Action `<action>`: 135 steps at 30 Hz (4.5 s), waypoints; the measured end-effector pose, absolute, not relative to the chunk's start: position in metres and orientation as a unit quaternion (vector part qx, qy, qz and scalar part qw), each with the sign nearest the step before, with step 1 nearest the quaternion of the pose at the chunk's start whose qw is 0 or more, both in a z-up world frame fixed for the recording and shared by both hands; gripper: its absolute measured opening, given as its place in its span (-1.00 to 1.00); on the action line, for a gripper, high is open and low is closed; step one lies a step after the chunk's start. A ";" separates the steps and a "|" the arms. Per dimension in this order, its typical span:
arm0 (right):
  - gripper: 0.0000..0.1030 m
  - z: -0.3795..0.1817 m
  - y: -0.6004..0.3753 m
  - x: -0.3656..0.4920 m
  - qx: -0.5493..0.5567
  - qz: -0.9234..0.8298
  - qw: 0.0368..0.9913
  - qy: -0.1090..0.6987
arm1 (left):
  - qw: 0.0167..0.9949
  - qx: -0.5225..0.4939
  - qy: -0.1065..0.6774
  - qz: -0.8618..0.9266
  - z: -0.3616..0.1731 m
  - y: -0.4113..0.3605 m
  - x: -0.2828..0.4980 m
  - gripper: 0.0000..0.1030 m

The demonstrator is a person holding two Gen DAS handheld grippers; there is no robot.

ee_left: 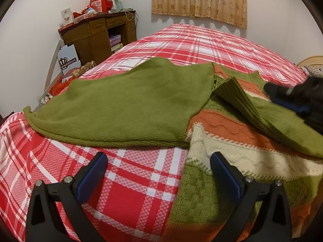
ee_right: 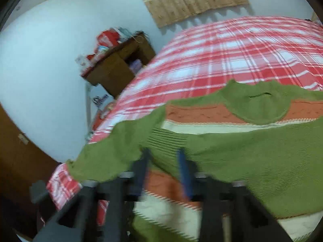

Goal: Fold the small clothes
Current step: 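Lift the cuff and fold the sleeve across the sweater body with the right gripper, then lay the sleeve flat on the body and open the right gripper, then grasp the other green sleeve cuff with the left gripper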

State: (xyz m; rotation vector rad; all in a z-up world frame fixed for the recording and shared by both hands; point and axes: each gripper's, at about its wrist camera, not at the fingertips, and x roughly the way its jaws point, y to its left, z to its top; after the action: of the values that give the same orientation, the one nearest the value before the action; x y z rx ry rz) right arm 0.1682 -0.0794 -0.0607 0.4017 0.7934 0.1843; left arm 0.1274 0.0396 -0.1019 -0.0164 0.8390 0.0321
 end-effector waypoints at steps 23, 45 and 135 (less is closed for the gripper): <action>-0.73 -0.059 -0.178 0.056 0.161 -0.012 0.902 0.400 | 0.917 -0.005 0.399 -0.014 -0.058 0.018 0.145 1.00; -0.97 -0.048 -0.307 -0.006 0.206 -0.203 0.885 0.364 | 0.904 0.019 0.427 0.021 -0.094 -0.018 0.192 1.00; -0.96 -0.092 -0.189 0.083 0.157 -0.084 0.908 0.378 | 0.782 -0.127 0.478 0.380 -0.118 0.281 0.230 -0.66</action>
State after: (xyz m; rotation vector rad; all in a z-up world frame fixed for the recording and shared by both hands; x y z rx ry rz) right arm 0.0829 -0.1889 -0.0917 0.3242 0.7802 -0.1727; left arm 0.2302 0.2814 -0.1181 -0.2750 1.0320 0.8216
